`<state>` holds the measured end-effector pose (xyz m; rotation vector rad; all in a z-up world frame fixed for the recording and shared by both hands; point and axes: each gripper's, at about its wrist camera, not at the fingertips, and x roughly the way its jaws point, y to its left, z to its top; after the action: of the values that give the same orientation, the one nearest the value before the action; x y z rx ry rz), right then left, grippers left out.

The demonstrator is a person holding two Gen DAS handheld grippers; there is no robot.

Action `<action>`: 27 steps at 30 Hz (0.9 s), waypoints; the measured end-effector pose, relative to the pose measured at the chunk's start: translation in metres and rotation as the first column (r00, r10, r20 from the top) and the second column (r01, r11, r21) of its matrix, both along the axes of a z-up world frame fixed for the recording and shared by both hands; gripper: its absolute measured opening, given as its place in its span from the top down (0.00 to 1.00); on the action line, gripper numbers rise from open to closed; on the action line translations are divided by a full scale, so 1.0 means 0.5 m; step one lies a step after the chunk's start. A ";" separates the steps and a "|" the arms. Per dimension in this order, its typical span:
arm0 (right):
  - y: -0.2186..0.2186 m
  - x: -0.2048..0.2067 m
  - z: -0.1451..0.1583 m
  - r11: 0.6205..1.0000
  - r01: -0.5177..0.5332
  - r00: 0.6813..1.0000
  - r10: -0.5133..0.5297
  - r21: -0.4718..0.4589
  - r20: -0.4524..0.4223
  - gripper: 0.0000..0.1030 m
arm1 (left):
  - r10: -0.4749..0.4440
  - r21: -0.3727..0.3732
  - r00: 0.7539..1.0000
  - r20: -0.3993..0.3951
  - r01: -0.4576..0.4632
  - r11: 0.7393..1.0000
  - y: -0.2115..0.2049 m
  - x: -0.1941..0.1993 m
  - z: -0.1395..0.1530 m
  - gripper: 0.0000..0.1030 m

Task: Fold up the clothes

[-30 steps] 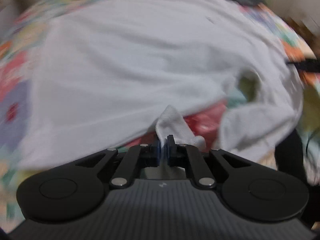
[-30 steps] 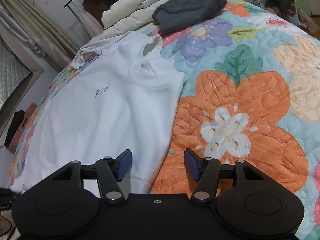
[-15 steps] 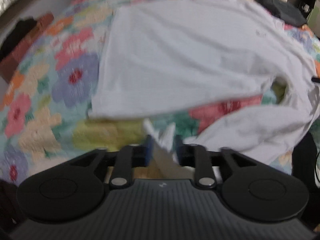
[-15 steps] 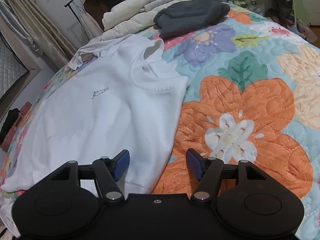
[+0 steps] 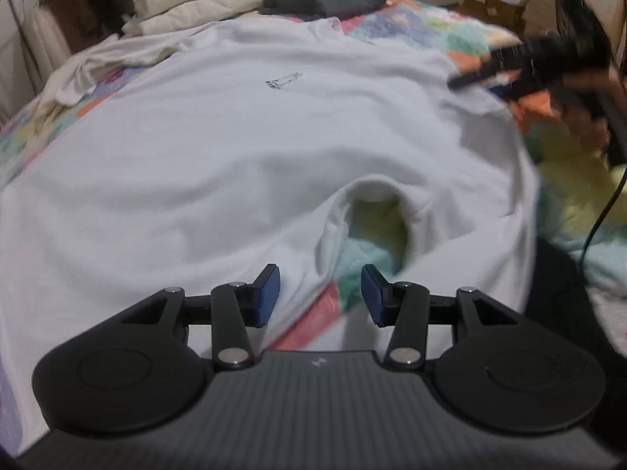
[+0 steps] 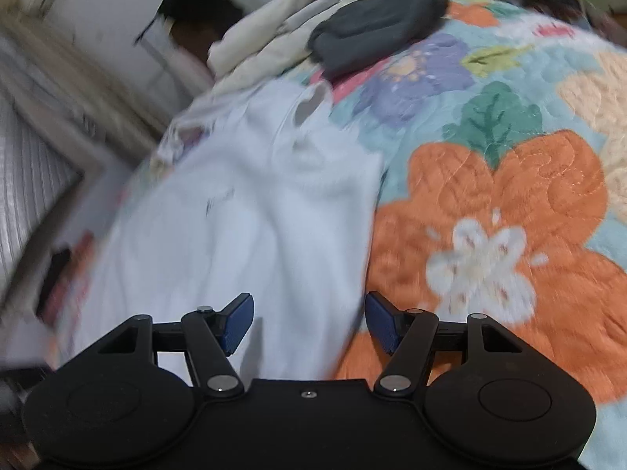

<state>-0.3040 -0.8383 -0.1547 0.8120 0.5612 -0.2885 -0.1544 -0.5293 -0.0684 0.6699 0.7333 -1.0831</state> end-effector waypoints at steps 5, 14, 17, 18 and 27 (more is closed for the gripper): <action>-0.032 0.045 0.001 0.999 0.014 1.000 -0.014 -0.032 0.009 0.87 | 0.042 -0.010 0.999 -0.028 -0.043 0.999 -0.007 0.010 -0.022 0.88; 0.052 0.003 0.032 0.962 0.004 0.991 -0.040 -0.274 -0.126 0.96 | 0.151 0.015 0.988 -0.035 -0.151 0.988 0.074 -0.026 -0.013 0.97; 0.041 0.004 0.015 0.970 0.076 0.989 -0.102 -0.231 -0.105 0.97 | 0.125 0.032 0.992 0.021 -0.126 0.992 0.066 -0.041 -0.010 0.97; 0.045 0.004 0.024 0.967 0.087 0.988 -0.114 -0.240 -0.103 0.96 | 0.122 0.021 0.992 0.025 -0.123 0.992 0.067 -0.045 -0.004 0.97; 0.059 0.008 0.016 0.946 0.099 0.973 -0.157 -0.310 -0.167 0.97 | 0.165 -0.039 0.983 -0.083 -0.168 0.985 0.092 -0.008 0.025 0.94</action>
<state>-0.3000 -0.8089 -0.1466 0.5291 0.6260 -0.5625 -0.1583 -0.4832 -0.0561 0.5192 0.8158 -0.9740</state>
